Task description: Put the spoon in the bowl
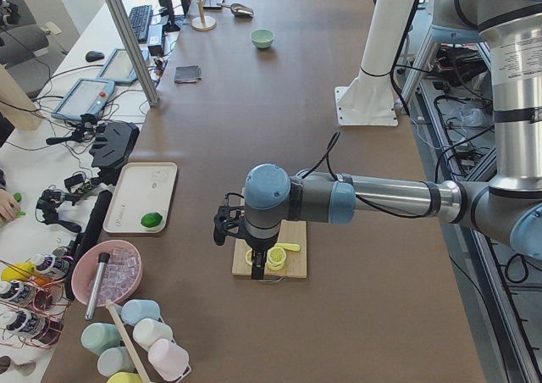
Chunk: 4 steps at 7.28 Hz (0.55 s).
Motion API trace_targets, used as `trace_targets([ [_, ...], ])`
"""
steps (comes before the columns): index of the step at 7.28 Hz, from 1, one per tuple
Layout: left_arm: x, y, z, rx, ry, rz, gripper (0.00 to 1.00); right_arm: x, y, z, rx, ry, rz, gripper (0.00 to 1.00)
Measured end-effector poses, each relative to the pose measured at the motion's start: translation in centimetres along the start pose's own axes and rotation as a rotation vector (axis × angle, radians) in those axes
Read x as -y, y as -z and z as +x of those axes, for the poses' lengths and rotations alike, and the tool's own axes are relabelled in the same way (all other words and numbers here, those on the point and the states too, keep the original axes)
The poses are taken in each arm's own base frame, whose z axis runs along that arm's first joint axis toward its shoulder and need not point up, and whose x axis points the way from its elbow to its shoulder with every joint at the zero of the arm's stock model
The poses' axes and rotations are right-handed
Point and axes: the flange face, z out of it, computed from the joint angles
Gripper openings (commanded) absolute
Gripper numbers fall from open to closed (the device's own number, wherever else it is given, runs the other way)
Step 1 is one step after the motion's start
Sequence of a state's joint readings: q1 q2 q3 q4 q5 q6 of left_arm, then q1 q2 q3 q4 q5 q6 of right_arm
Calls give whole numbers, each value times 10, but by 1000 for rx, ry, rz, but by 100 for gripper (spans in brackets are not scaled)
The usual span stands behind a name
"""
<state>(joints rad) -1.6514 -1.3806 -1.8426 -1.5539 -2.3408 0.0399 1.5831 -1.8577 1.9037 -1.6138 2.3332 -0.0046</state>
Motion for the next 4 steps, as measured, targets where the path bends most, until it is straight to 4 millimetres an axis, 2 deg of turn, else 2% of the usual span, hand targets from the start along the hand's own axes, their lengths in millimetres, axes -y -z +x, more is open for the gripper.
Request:
trace_targets([
  [4,6,1,11,-3,-29,6,98,5,8,-7,0,16,17,100],
])
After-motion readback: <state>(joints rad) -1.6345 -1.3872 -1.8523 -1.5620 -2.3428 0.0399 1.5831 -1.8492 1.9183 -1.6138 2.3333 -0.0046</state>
